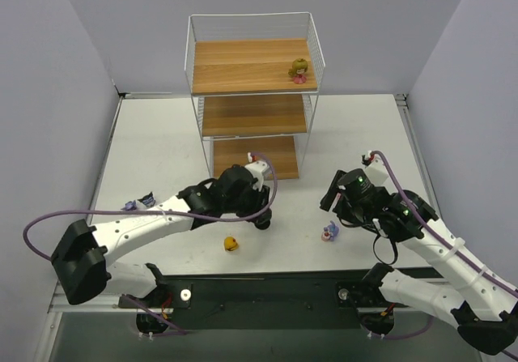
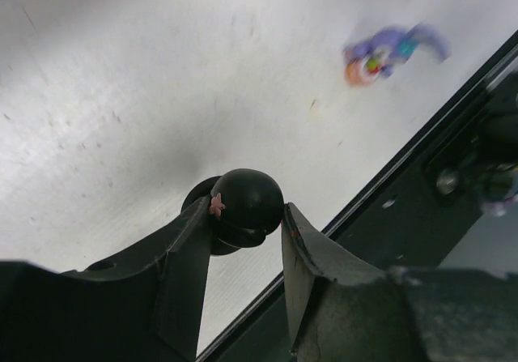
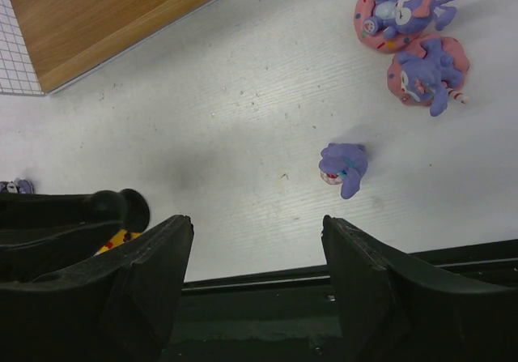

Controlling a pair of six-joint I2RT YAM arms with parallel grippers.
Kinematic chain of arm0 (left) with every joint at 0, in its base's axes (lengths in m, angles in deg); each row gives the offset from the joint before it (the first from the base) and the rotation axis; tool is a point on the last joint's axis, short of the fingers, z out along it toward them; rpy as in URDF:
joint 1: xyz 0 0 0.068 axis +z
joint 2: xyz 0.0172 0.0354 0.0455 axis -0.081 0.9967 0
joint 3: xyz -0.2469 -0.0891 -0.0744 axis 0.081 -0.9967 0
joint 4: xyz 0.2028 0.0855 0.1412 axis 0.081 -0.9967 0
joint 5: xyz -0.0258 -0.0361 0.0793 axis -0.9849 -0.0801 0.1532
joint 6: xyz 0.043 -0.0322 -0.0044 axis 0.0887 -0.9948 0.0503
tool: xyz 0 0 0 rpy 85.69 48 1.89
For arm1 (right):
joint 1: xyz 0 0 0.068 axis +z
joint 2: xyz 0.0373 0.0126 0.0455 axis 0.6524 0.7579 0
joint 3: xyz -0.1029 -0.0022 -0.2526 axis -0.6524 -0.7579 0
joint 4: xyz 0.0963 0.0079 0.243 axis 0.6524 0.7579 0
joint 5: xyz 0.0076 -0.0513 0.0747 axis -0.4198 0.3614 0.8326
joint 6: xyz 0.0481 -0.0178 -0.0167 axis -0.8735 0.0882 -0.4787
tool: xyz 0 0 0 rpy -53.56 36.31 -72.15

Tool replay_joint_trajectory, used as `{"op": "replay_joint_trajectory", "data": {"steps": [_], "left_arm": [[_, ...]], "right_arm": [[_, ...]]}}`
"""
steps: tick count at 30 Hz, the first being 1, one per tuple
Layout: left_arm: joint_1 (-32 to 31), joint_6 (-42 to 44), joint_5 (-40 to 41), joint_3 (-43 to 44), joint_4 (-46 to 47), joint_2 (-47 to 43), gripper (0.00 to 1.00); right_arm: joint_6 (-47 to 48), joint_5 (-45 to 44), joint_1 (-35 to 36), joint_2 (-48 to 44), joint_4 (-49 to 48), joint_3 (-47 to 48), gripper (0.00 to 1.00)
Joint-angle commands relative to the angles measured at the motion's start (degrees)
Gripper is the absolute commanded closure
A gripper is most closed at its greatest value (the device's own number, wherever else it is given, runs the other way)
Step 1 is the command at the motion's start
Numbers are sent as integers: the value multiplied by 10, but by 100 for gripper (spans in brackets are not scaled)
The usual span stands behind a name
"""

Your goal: Place and organize the plastic toys onto the shelf

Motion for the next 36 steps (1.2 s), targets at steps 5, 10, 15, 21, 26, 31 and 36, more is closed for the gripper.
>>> {"op": "replay_joint_trajectory", "data": {"steps": [5,10,15,21,26,31,36], "left_arm": [[-2,-72,150,285,-265,-39,90],[-4,-90,185,457,-364,1,93],[-9,-70,224,588,-428,40,96],[-8,-14,297,806,-492,120,96],[-8,2,333,883,-487,170,96],[-7,14,385,894,-433,185,96],[-8,42,421,944,-381,215,96]], "right_arm": [[33,-28,-44,27,21,38,34],[69,-19,-79,40,15,61,34],[89,-3,-111,46,1,56,35],[112,23,-144,54,-20,51,35],[136,40,-166,68,-35,59,35],[152,60,-187,76,-45,56,35],[174,81,-209,87,-53,54,35]]}}
